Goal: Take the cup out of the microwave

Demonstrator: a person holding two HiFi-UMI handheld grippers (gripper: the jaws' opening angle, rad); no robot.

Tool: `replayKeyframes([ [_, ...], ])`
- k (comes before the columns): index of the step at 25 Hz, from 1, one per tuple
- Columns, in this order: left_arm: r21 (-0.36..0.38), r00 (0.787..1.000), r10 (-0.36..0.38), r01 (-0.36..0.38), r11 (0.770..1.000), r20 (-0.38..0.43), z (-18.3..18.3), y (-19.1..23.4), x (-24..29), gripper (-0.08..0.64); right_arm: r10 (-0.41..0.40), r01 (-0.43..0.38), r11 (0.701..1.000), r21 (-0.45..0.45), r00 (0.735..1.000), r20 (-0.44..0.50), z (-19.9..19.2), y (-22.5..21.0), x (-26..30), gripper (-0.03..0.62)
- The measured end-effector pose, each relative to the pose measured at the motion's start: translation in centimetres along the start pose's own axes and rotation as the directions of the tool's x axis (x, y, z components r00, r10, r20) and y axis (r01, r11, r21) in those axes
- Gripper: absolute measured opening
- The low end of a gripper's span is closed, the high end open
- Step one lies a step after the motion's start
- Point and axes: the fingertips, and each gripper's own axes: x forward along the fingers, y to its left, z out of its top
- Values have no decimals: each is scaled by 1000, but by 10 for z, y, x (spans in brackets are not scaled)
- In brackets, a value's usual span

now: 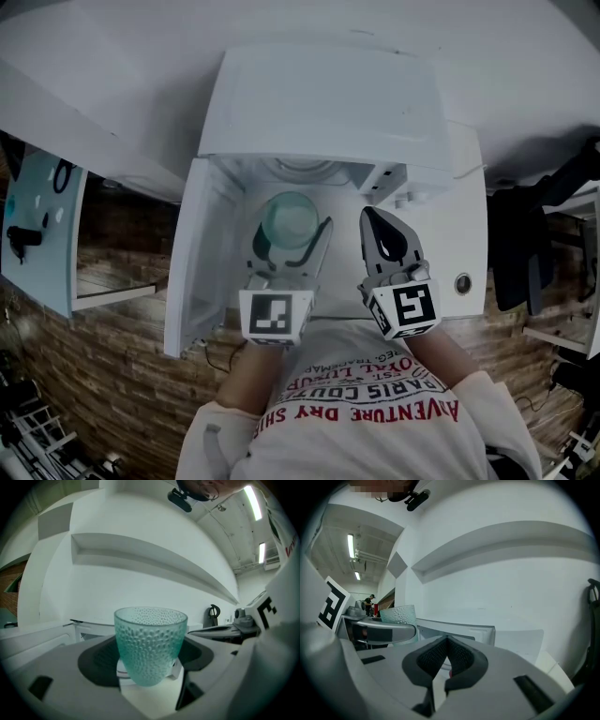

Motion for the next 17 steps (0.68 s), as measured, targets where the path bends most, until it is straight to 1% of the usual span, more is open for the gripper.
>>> replayKeyframes([
  [4,2,1000,-3,3,1000,-27,-11,2,1,368,3,-3,1000,13,1000,-14,-4,1,3,11],
  [12,-20,1000,8,-9,1000,-29,-18,7,4,368,0,2,999,39,999,-41,-13,-1,7,11],
  [17,-19,999,14,-15,1000,-35,-20,8,5,368,9,-8,999,37,999,-51,-15,0,7,11],
])
